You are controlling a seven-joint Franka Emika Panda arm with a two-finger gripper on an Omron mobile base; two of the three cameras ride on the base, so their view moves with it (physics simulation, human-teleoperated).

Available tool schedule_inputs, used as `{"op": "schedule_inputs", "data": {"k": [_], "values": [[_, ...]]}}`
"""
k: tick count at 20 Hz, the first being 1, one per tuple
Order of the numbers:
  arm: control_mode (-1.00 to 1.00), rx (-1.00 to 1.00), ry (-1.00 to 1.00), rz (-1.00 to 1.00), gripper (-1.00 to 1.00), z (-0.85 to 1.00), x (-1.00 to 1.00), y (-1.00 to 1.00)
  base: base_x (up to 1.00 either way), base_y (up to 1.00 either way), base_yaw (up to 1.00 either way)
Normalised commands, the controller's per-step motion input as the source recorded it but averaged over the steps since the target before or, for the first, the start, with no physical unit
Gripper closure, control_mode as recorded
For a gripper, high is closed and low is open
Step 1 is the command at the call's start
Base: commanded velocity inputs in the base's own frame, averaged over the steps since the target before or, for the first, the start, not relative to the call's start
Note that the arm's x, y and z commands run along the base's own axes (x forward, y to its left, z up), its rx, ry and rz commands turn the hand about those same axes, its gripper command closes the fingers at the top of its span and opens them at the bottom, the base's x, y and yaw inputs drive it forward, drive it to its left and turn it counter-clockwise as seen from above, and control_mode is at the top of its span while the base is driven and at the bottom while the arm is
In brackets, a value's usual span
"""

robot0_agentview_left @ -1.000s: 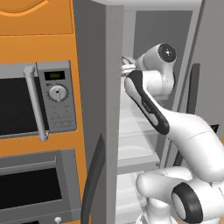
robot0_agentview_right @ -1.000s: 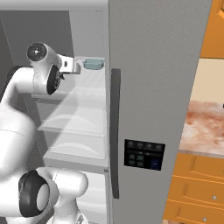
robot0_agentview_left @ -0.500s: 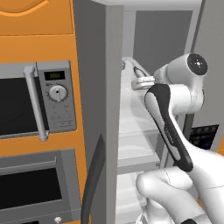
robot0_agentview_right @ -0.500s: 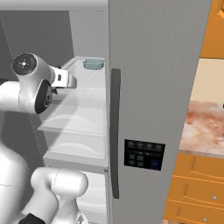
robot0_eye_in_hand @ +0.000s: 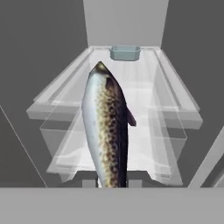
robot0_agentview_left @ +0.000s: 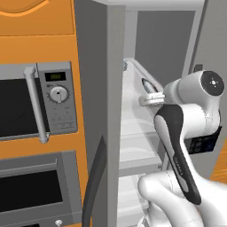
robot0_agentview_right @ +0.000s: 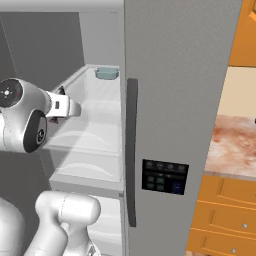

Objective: Take the fish out of the fridge, briefly rinse it in the sink, and place it on the tray next to the sink.

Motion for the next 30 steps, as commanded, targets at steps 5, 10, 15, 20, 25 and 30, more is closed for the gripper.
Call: {"op": "schedule_inputs", "data": {"k": [5,10,15,20,25,30], "values": [[1.00,0.00,0.00,0.00,1.00,0.00,0.00,0.00,-1.00,-0.16,-0.01],[1.00,0.00,0.00,0.00,1.00,0.00,0.00,0.00,-0.97,-0.15,-0.60],[1.00,0.00,0.00,0.00,1.00,0.00,0.00,0.00,-0.54,0.01,-0.95],[1.00,0.00,0.00,0.00,1.00,0.00,0.00,0.00,-0.30,0.05,-1.00],[1.00,0.00,0.00,0.00,1.00,0.00,0.00,0.00,-0.07,0.01,-1.00],[1.00,0.00,0.00,0.00,1.00,0.00,0.00,0.00,0.00,0.00,-1.00]]}}
